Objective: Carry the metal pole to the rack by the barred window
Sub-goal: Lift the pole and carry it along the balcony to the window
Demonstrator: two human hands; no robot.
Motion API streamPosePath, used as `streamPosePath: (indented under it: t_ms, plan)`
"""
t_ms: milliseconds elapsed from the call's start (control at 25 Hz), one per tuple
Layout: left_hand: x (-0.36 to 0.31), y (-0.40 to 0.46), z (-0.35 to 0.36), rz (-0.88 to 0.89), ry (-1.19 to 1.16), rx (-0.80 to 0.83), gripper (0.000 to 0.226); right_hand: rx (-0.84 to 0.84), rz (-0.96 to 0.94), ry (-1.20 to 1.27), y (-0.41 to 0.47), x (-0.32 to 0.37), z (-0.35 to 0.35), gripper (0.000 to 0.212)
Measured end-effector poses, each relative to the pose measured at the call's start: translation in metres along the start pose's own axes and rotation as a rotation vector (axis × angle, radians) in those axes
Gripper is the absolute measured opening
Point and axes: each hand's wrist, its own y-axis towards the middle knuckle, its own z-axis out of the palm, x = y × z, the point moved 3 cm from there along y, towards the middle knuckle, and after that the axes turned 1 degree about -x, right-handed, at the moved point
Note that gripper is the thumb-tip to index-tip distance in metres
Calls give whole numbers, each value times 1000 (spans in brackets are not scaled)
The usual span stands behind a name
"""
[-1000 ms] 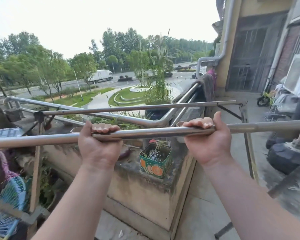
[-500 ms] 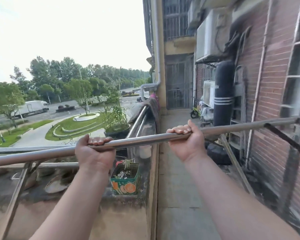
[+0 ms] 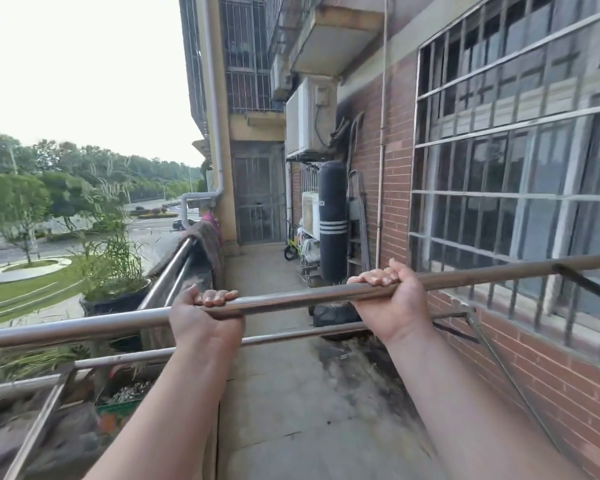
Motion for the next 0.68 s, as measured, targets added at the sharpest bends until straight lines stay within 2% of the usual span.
streamPosePath:
  t_ms: [400,680]
  plan:
    - [173,1,48,-232,12,61,47,-15,-272,-46,-29,168,-19,48]
    - [275,5,71,-394,-17,142,44,41,-426,-47,-40,254,-37,46]
